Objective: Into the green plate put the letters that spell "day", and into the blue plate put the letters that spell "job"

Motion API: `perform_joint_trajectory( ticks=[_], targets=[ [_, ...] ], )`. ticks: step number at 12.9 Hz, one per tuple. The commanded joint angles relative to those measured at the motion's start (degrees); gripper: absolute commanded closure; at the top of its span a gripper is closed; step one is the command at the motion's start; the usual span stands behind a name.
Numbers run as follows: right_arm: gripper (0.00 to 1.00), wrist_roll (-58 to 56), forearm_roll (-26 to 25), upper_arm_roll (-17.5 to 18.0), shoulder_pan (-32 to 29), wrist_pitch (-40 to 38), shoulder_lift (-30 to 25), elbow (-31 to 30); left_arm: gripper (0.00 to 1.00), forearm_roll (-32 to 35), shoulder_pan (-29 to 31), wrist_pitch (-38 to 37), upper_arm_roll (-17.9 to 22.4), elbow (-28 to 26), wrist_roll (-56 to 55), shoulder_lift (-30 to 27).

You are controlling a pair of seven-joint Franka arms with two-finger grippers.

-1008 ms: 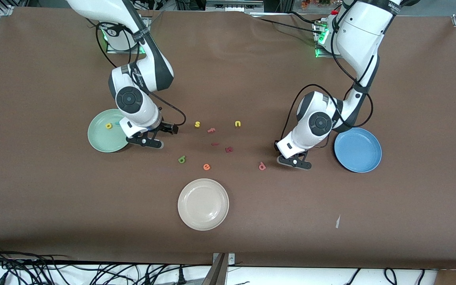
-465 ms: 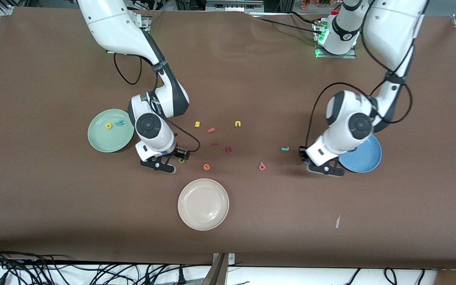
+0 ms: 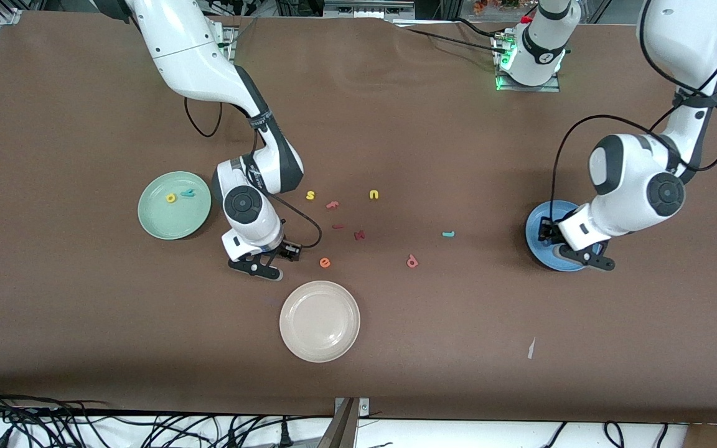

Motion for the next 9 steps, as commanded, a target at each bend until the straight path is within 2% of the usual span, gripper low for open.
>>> perform_joint_trajectory(
  ticks=[1, 2, 3, 4, 6, 7, 8, 9],
  targets=[
    [0.35, -0.4, 1.0, 0.1, 0.5, 0.0, 1.0, 1.1, 0.65, 0.2, 1.1, 0.1, -0.6, -6.5, 2.2, -3.2],
    [0.35, -0.5, 1.0, 0.1, 1.1, 0.0, 1.1, 1.0, 0.54, 0.2, 1.4, 0.3, -0.6, -7.4, 2.2, -3.2],
    [0.35, -0.5, 1.0, 0.1, 1.2, 0.0, 1.1, 0.8, 0.33, 0.2, 1.4, 0.3, -0.7, -7.4, 2.2, -3.2],
    [0.35, -0.6, 1.0, 0.1, 1.6, 0.0, 1.1, 0.8, 0.22, 0.2, 1.4, 0.3, -0.7, -7.1, 2.1, -3.2],
    [0.37, -0.7, 1.0, 0.1, 2.1, -0.1, 1.1, 0.5, 0.19, -0.1, 0.9, 0.3, -0.8, -6.4, 1.8, -3.6],
    [0.52, -0.9, 1.0, 0.1, 1.9, -0.1, 1.1, 0.5, 0.19, -0.8, 0.4, 0.5, -1.0, -5.7, 1.6, -3.6],
    [0.73, -0.9, 1.0, 0.1, 1.9, -0.2, 1.0, 0.5, 0.19, -2.4, -2.1, 0.9, -1.1, -4.8, 1.5, -3.2],
    [0.83, -0.9, 1.0, 0.1, 1.9, -0.3, 1.0, 0.5, 0.19, -6.1, -5.3, 1.0, -1.1, -2.5, 1.3, -1.9]
  ],
)
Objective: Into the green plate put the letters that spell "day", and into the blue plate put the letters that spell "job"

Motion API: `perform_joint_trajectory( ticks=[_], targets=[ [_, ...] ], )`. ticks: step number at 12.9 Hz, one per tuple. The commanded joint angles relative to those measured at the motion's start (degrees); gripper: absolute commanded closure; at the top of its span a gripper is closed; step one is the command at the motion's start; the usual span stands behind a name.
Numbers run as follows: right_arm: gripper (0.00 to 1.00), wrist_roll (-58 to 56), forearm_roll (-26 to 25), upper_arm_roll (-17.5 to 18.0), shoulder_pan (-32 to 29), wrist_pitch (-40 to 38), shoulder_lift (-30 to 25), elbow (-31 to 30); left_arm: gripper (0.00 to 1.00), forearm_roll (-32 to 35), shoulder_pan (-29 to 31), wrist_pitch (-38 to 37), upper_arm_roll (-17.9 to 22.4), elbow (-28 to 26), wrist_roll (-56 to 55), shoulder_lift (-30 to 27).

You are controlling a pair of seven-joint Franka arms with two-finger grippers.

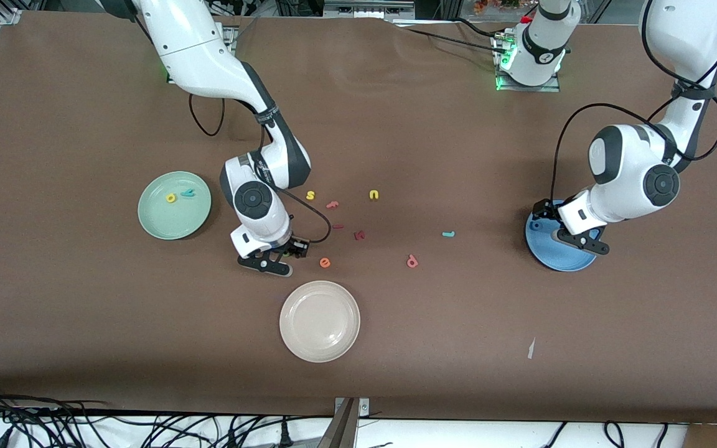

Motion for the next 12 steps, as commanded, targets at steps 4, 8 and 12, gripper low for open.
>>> perform_joint_trajectory(
  ticks=[4, 8, 12],
  targets=[
    [0.9, -4.7, 1.0, -0.3, 0.1, -6.4, -0.9, 0.6, 0.19, -8.9, -16.4, 6.6, 0.4, 6.3, -0.2, 6.0],
    [0.9, -18.9, 1.2, -2.6, -3.3, -19.0, -7.1, -0.3, 0.19, -8.7, -25.1, 14.7, 4.3, 6.3, 0.5, 11.1],
    [0.91, -37.3, 1.5, -6.9, -7.3, -26.5, -14.5, -8.1, 0.25, -7.2, -29.0, 14.9, 7.8, 6.3, 1.2, 12.1]
  ],
)
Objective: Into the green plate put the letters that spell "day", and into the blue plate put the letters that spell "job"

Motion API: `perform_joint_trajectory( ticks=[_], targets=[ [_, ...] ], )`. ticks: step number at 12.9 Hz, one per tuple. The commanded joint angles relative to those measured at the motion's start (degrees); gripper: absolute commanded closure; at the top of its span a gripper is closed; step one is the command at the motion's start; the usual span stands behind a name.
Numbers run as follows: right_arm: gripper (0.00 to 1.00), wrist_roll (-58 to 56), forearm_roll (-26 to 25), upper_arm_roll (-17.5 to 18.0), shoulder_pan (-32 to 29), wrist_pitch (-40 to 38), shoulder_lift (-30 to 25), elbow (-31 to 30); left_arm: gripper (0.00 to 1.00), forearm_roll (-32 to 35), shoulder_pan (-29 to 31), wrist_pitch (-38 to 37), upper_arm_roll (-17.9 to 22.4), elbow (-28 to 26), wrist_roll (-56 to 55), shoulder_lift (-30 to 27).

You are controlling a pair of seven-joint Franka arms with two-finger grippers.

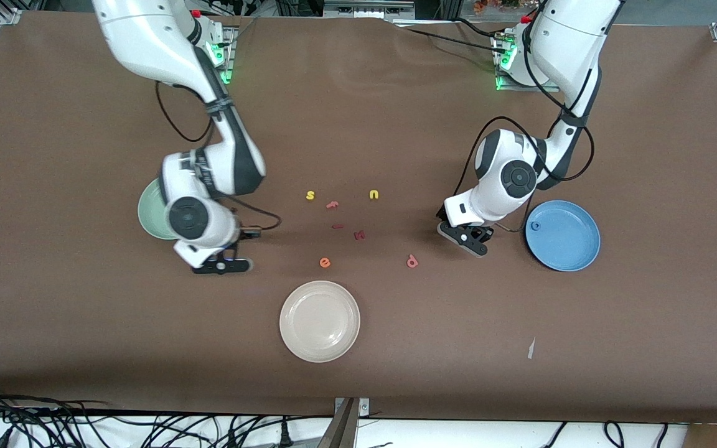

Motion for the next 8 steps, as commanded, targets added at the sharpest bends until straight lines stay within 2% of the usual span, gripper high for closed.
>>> perform_joint_trajectory(
  ticks=[1, 3, 5, 8],
  targets=[
    [0.91, -9.8, 1.1, -3.5, -0.9, -3.0, -5.8, -8.1, 0.26, 1.2, -1.6, 0.8, 1.5, 1.0, 2.0, 1.0],
    [0.92, -14.3, 1.0, -6.7, -0.9, -3.7, -7.2, -12.1, 0.27, 1.5, -2.5, 1.5, 1.5, 1.0, 2.0, 1.8],
    [0.93, -18.6, 0.6, -10.0, -1.0, -3.1, -6.8, -14.1, 0.34, 1.6, -2.5, 1.6, 1.6, 1.7, 2.1, 2.3],
    [0.93, -20.3, 0.6, -10.9, -1.0, 4.9, -6.8, -20.5, 0.57, 1.6, -2.6, 1.6, 1.6, 2.0, 2.1, 2.7]
  ],
)
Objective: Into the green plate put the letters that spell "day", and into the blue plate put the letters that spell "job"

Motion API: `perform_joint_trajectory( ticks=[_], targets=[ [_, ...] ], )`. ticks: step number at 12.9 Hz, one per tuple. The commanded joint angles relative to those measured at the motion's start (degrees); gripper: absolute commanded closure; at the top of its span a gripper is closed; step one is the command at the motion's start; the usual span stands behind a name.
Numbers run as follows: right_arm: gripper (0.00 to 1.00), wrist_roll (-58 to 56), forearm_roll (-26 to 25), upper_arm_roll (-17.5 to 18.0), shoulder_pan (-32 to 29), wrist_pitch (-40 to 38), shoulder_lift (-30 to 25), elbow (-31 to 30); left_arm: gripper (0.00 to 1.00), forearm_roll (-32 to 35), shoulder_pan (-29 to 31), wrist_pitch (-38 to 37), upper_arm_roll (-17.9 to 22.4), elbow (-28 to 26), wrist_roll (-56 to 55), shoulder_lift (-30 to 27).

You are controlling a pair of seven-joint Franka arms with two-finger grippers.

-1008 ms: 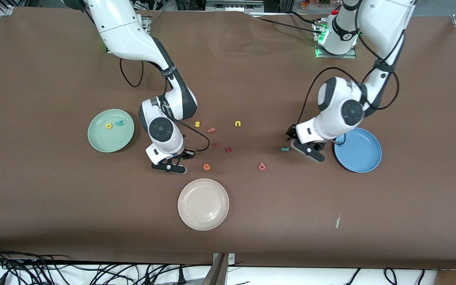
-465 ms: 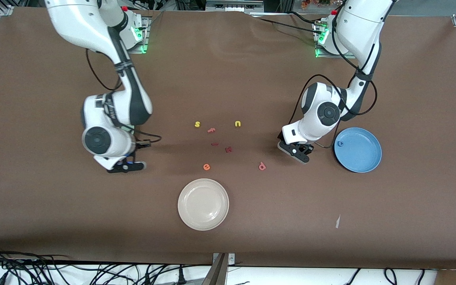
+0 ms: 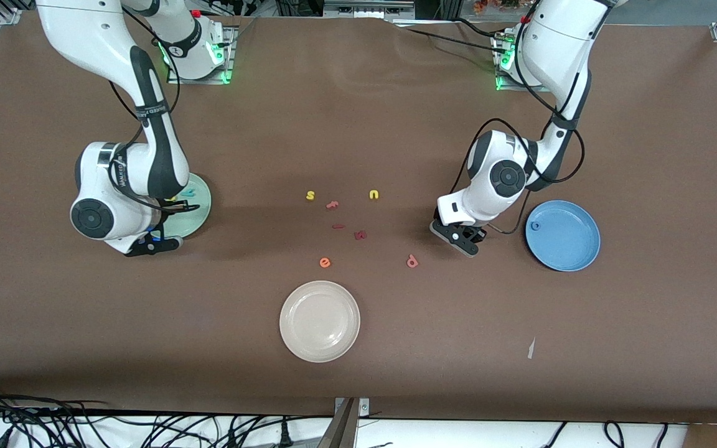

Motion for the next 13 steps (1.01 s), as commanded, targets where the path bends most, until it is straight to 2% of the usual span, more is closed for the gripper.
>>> perform_joint_trajectory(
  ticks=[1, 2, 3, 4, 5, 7, 9, 12, 13],
  targets=[
    [0.91, -1.3, 0.4, -0.3, 0.7, 7.3, -1.6, -6.3, 0.69, 1.0, -0.8, 0.0, 0.9, 1.3, 0.7, 1.2],
    [0.72, -1.3, 0.5, -0.3, 0.7, 8.1, -1.6, -6.8, 0.74, 1.0, -0.8, 0.0, 0.9, 1.4, 0.7, 1.2],
    [0.17, -0.7, 0.6, -0.3, 0.7, 7.9, -1.6, -6.2, 0.79, 1.0, -0.8, 0.0, 0.9, 1.4, 0.7, 1.2],
    [0.0, 0.0, 0.7, -0.3, 0.8, 6.8, -2.1, -5.2, 0.82, 1.0, -0.8, 0.0, 0.9, 1.4, 0.7, 1.2],
    [0.0, 0.7, 0.9, -0.3, 0.8, 4.0, -2.5, -3.7, 0.87, 1.0, -0.8, 0.0, 0.9, 1.4, 0.7, 1.2],
    [0.0, 1.6, 0.9, -0.3, 0.8, -4.0, -2.8, 2.8, 0.91, 1.4, -0.5, -0.1, 1.1, 1.4, 0.9, 0.5],
    [0.0, 1.6, 0.7, -0.6, 0.8, -13.0, -3.0, 9.6, 0.91, 2.0, 2.2, -1.3, 2.3, 1.0, 1.4, -2.9],
    [0.0, 0.9, 0.2, -2.2, 0.8, -23.2, -4.0, 16.6, 0.91, 2.4, 9.7, -10.7, 2.3, 0.7, 2.3, -9.1],
    [0.0, 1.0, -0.2, -2.9, 1.5, -26.5, -3.9, 19.5, 0.87, 2.5, 12.0, -14.2, 2.3, 0.4, 3.2, -11.1]
  ],
)
